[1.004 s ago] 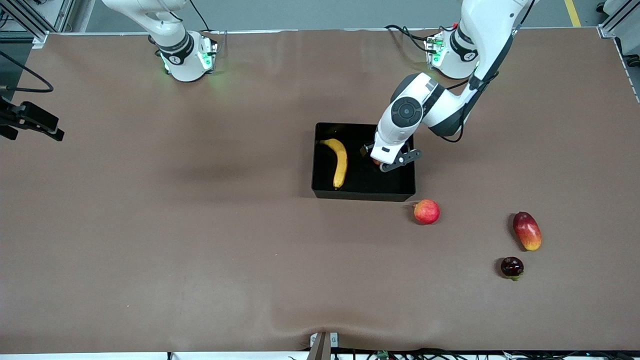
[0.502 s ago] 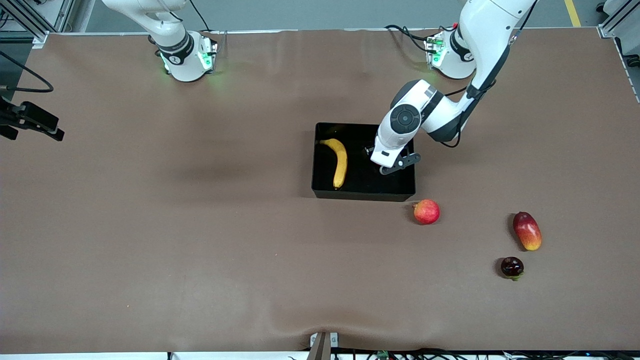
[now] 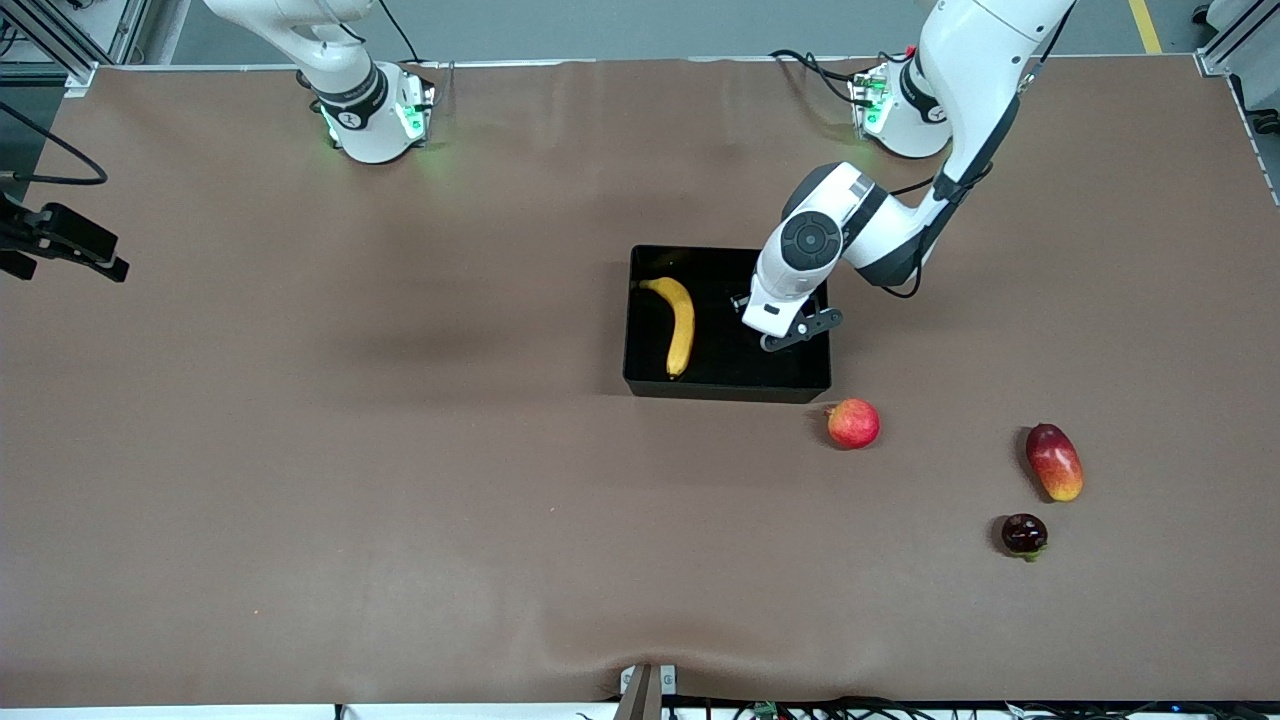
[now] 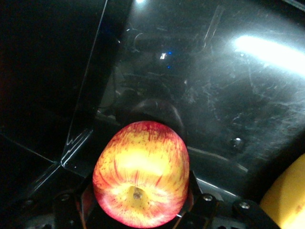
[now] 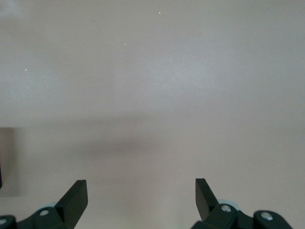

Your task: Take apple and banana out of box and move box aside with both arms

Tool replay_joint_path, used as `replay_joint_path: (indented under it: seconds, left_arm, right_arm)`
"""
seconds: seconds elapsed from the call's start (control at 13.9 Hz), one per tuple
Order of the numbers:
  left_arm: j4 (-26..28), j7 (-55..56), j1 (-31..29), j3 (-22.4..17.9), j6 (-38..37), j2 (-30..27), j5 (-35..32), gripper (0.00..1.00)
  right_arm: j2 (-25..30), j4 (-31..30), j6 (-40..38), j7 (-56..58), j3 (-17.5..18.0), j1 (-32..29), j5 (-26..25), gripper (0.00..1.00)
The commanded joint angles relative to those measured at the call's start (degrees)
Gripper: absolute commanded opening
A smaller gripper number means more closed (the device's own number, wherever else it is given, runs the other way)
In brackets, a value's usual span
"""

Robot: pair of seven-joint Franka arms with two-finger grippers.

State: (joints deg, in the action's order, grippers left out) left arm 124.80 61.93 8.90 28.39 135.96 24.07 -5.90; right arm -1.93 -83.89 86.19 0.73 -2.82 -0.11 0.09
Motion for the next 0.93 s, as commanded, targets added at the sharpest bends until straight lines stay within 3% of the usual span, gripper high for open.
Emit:
replay_joint_path:
  seconds: [0.0, 0.36, 0.5, 0.86]
  left_arm:
    - [-2.6, 1.6, -0.2, 0.2, -4.1, -2.7, -1.7, 0.0]
    - [-22.5, 0.5, -1.2, 0.0, -28.1, -4.1, -1.6, 0.0]
    - [-28.4, -3.4, -5.8, -0.2, -32.6, -4.3, -1.5, 0.0]
    - [-30.3, -18.4, -18.1, -0.2, -34.1, -4.0, -1.4, 0.0]
  right_arm:
    - [-0.3, 0.9, -0.5, 0.1, 0.3, -0.1, 0.3, 1.0]
    - [-0.3, 0.9, -0.5, 0.1, 0.2, -0.3, 0.7, 1.0]
    - [-0.3, 0.9, -0.7, 0.1, 0.2, -0.3, 0.5, 1.0]
    - [-0.3, 0.9, -0.8, 0.1, 0.2, 0.1, 0.2, 1.0]
